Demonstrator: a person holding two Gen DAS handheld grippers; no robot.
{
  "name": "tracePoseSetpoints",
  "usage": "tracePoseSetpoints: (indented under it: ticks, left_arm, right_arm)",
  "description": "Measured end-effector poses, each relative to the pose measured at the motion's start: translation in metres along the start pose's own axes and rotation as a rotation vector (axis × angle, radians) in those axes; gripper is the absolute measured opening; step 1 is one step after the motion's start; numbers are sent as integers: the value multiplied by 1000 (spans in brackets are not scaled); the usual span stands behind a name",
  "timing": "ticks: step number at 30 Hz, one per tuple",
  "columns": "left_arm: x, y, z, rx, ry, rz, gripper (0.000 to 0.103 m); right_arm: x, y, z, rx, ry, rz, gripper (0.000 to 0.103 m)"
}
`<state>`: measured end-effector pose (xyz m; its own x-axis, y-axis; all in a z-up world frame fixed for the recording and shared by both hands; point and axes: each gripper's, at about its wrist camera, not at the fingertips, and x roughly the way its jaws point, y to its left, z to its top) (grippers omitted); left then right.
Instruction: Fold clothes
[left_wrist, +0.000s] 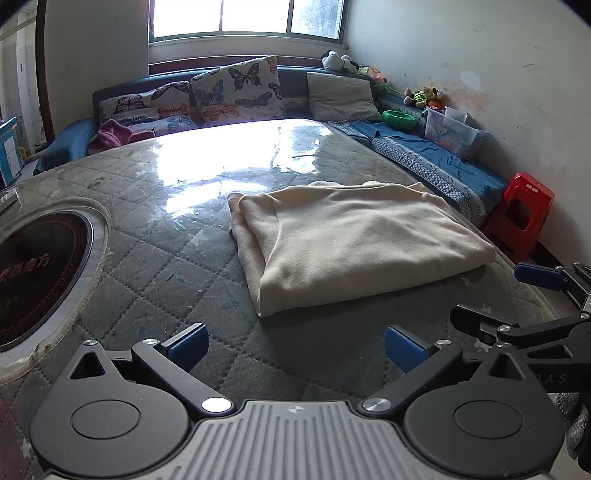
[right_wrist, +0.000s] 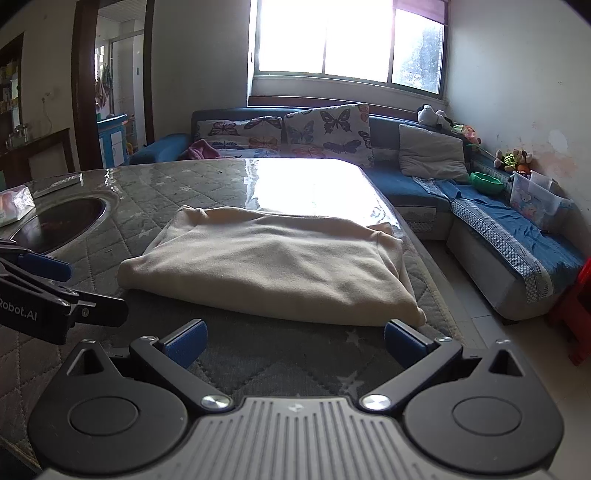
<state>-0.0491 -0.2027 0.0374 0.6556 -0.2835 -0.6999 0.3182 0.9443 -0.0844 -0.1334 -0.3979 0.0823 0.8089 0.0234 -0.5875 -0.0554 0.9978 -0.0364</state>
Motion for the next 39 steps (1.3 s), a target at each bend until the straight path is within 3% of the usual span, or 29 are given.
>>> tracePoseSetpoints:
  ticks: [39]
  left_arm:
    - [-44,-7,-40,50,-80,-2,103]
  right_arm:
    - [-41,22,-30,3,-30,-63,103]
